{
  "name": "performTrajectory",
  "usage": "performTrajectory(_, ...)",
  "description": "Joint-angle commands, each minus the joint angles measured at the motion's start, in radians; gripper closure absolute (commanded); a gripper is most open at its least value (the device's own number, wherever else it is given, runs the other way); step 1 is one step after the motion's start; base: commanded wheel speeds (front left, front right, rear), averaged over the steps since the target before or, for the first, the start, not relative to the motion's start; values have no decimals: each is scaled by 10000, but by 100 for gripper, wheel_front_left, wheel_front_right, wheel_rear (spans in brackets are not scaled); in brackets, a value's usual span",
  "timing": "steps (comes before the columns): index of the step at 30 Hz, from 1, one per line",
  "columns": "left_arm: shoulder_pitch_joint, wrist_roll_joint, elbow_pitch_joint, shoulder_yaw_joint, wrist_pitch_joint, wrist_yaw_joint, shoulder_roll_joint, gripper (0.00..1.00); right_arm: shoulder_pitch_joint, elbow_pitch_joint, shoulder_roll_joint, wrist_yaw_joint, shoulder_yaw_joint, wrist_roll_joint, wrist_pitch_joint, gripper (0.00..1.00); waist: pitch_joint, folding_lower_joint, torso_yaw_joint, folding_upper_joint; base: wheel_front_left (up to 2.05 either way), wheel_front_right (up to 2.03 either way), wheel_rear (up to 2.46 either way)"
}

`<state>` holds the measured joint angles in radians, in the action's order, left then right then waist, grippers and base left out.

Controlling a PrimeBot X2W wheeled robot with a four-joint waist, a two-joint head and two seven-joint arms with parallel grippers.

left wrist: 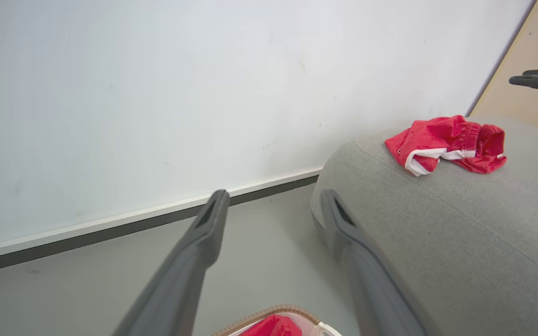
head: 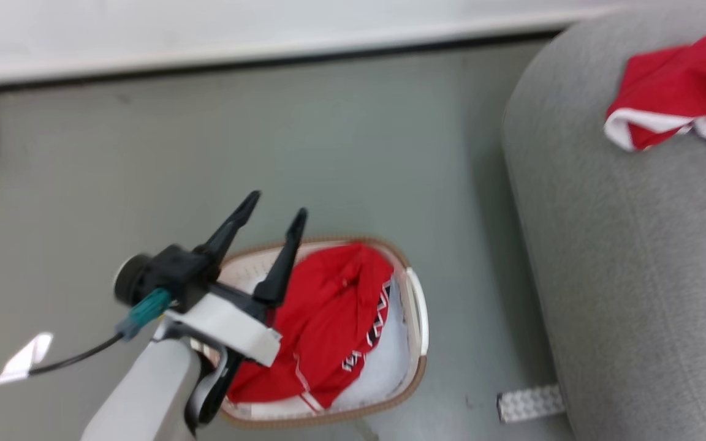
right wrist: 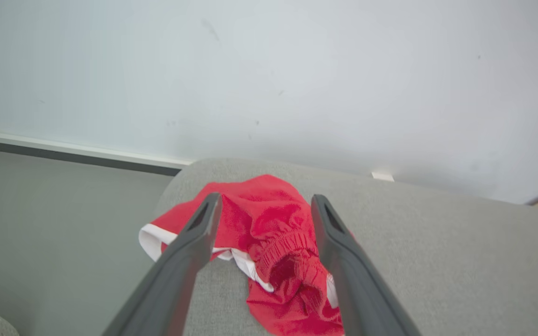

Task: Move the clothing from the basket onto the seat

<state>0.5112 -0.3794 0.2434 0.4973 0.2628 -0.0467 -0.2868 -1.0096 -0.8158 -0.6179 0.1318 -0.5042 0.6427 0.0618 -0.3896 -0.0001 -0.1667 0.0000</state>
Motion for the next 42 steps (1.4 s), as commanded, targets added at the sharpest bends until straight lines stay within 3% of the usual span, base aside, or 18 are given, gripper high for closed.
performTrajectory(1,-352,-111,-54,-206,14,127,5,0,253,282,-94,-23,-99,-16,-310,0,1184,1,-8,0,0,0,0)
performTrajectory(6,-1169,-282,-425,-987,16,442,63,0,943,1428,-154,-22,-157,28,-1608,0,2209,1,219,0,0,0,0)
performTrajectory(11,-1956,-183,-728,-1724,17,608,212,0,2133,2521,80,-22,405,148,-2829,0,2914,1,547,0,0,0,0)
performTrajectory(17,-2936,-21,-933,-2557,18,801,461,0,3896,3774,680,-22,1335,-241,-3189,0,3333,1,818,0,0,0,0)
performTrajectory(22,-3668,209,-1064,-3278,19,889,752,0,5541,4872,1737,-22,2563,-1069,-3266,0,3486,1,1030,0,0,0,0)
performTrajectory(30,-4431,816,-1313,-4209,19,608,1284,0,7754,6252,3538,-22,3013,-2744,-3269,0,3617,1,1097,0,0,0,0)
performTrajectory(42,-5018,1629,-1190,-5032,19,-61,2129,0,9308,7010,5044,-22,4132,-4261,-3261,0,3789,1,1024,0,0,0,0)
